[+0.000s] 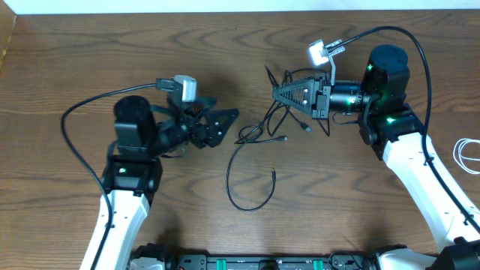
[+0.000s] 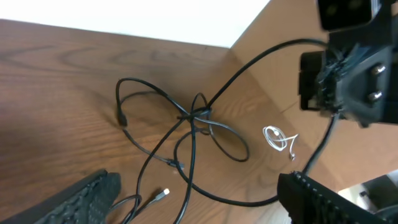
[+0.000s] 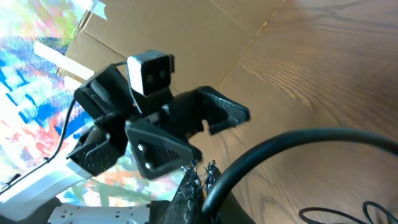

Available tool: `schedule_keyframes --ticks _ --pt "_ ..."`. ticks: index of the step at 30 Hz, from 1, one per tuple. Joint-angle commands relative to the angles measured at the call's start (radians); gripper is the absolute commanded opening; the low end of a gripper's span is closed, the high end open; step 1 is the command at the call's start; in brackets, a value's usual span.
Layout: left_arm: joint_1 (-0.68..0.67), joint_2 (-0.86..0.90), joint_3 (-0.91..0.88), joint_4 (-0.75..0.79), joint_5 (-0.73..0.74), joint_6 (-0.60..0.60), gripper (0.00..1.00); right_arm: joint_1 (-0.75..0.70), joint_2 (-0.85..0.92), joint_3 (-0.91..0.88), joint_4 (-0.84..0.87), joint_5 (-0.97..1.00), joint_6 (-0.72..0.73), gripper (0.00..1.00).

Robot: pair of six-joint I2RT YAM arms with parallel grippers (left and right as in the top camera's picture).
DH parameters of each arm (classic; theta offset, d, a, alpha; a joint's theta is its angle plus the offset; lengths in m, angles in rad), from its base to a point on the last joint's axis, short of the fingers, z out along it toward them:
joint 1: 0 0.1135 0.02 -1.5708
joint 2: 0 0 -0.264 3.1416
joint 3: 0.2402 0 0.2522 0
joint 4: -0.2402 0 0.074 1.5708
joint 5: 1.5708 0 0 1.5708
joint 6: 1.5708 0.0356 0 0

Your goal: Untangle cables

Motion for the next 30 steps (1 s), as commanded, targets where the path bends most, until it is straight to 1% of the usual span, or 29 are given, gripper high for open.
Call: schedule_keyframes --ticks 1,3,5,6,7,8,10,15,19,22,23,26,30 --pt "-0.055 0.017 0.016 0.001 -0.045 0.018 0.90 0.005 -0.019 0.004 0.005 0.002 0.022 0.02" --pt "-0.074 0.018 0.016 0.002 -0.045 0.021 0.91 0.005 -0.019 0.004 -0.009 0.039 0.022 0.01" --pt "-0.089 0.016 0.016 0.005 -0.043 0.025 0.91 0.005 -0.019 0.004 -0.049 0.126 0.016 0.02" --pt "-0.095 0.016 0.016 0.013 -0.024 0.043 0.91 0.005 -0.019 0.004 -0.076 0.182 0.003 0.02" --pt "-0.103 0.016 0.016 0.026 0.029 0.088 0.92 0.005 -0.019 0.004 -0.117 0.259 0.003 0.02" --pt "-0.110 0.016 0.016 0.041 0.072 0.117 0.91 0.005 -0.019 0.004 -0.138 0.296 0.004 0.02" --pt "-0.127 0.016 0.016 0.058 0.132 0.150 0.91 0.006 -0.018 0.004 -0.149 0.317 0.004 0.01" --pt "-0.171 0.017 0.016 0.026 0.124 0.250 0.89 0.006 -0.019 0.004 -0.126 0.316 0.062 0.02" --pt "-0.210 0.017 0.016 0.023 0.067 0.250 0.86 0.006 -0.019 0.004 -0.104 0.278 0.119 0.01" --pt "-0.240 0.017 0.016 0.020 -0.031 0.250 0.84 0.006 -0.019 0.004 -0.096 0.230 0.144 0.02" --pt "-0.249 0.017 0.016 0.019 -0.075 0.250 0.81 0.006 -0.019 0.004 -0.095 0.211 0.151 0.02" --pt "-0.274 0.022 0.016 0.020 -0.176 0.250 0.79 0.006 -0.019 0.004 -0.095 0.165 0.174 0.02" --pt "-0.298 0.041 0.016 0.020 -0.230 0.251 0.78 0.006 -0.019 0.004 -0.095 0.129 0.188 0.02"
